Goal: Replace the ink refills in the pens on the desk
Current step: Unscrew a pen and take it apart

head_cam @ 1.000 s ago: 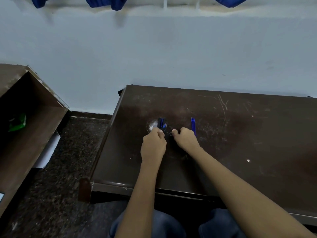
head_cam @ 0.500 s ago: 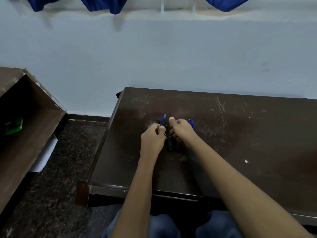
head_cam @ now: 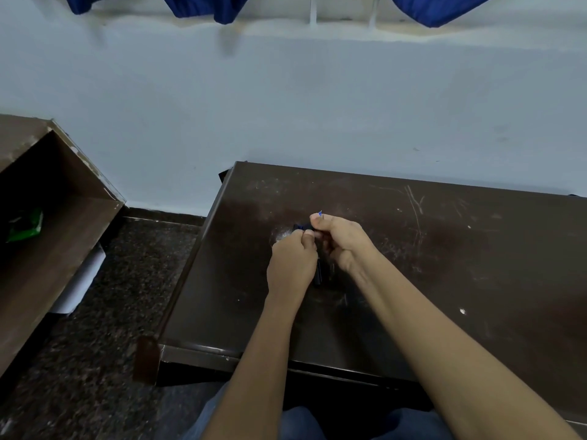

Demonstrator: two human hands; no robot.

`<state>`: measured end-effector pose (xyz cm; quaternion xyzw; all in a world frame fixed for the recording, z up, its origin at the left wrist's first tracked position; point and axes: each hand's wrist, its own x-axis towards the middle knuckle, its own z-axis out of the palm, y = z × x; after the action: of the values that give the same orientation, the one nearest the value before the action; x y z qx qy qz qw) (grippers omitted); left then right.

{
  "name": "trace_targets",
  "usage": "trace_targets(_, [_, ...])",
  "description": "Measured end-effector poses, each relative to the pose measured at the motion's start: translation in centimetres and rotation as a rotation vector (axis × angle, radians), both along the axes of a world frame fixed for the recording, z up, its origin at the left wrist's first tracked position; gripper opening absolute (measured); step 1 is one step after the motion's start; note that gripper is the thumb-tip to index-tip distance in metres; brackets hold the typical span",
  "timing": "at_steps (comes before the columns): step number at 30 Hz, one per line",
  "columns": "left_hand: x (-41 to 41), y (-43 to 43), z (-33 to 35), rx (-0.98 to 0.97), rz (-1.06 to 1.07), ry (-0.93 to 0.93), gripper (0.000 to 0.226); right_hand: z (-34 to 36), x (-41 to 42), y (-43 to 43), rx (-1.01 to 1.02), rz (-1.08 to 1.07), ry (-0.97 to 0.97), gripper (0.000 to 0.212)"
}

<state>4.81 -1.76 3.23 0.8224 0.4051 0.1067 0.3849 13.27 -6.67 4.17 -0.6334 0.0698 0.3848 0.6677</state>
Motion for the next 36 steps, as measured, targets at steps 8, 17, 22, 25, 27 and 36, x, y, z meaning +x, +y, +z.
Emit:
trace_targets(8, [0.9,-0.9,2.0,-0.284,0.041,-0.145,0.035,1.7,0.2,-1.4,0.274,0.033,0.057,0.02])
trace_targets(17, [1.2,-1.6,3.7,-0.335,0.091,-0.212,0.034,2.3,-0.1,-1.7,0.335,0.142,0.03,0.019])
trace_targets(22, [0.8,-1.4,3.2,-0.145,0.062,-0.133,0.033,1.9,0.1,-2.3,0.34,0.134,0.025,0.006])
trace_targets(25, [0.8,-1.2,3.2,-0.142,0.064,-0.157,0.028,1.8,0.4,-2.1,0.356,0.13,0.055,0.023])
trace_targets(27, [0.6,-1.1,3.2,-0.155,0.064,-0.182,0.022,1.8,0.3,-1.9,0.377,0.134,0.065,0.02])
trace_targets(36, [0.6,-0.7,2.8,-0.168,0.01,-0.157,0.016,1.5,0.5,-1.6,0.341,0.099,0.059,0.023])
